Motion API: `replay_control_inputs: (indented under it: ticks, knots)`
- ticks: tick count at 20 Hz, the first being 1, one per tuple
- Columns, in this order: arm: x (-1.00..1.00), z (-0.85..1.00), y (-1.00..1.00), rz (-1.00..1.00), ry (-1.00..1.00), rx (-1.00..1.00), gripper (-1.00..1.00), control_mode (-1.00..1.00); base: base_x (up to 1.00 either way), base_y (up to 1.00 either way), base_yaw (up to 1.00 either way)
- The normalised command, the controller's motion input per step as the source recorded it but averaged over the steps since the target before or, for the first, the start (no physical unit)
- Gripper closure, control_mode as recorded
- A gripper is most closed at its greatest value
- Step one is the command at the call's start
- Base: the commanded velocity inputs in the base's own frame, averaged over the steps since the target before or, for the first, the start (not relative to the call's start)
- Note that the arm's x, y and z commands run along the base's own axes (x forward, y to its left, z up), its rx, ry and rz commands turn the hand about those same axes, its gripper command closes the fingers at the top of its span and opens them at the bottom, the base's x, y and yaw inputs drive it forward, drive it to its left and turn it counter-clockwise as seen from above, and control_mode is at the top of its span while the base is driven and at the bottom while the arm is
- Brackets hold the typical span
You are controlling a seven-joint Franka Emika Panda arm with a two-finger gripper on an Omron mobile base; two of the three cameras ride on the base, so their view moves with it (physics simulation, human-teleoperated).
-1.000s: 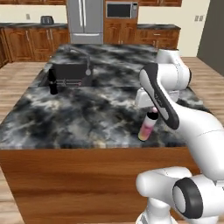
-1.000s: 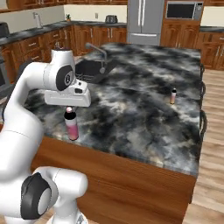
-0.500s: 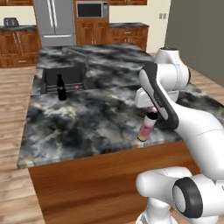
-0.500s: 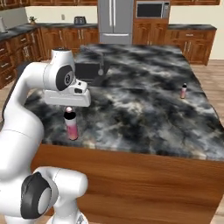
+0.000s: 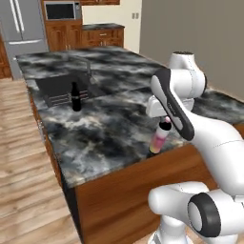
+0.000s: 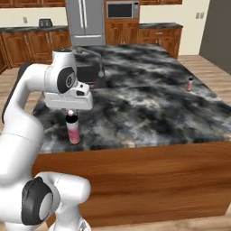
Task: Place the large bottle from the dining counter next to the other large bottle outside the sink, and place the small bottle from the dining counter next to the other small bottle inside the sink.
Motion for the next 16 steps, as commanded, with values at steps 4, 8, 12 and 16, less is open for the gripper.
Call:
replay_control_inputs:
  ticks: [4, 8, 12, 16]
  knots:
    - [0.0, 0.0, 0.0, 0.0, 0.0, 0.0, 1.0, 1.0, -0.06, 1.0, -0.46]
    - [0.0, 0.0, 0.0, 0.0, 0.0, 0.0, 1.0, 1.0, -0.05, 1.0, -0.48]
    - [0.0, 0.0, 0.0, 0.0, 0.0, 0.0, 1.0, 1.0, 0.04, 1.0, -0.53]
    - [0.0, 0.0, 0.0, 0.0, 0.0, 0.0, 1.0, 1.0, 0.07, 1.0, -0.57]
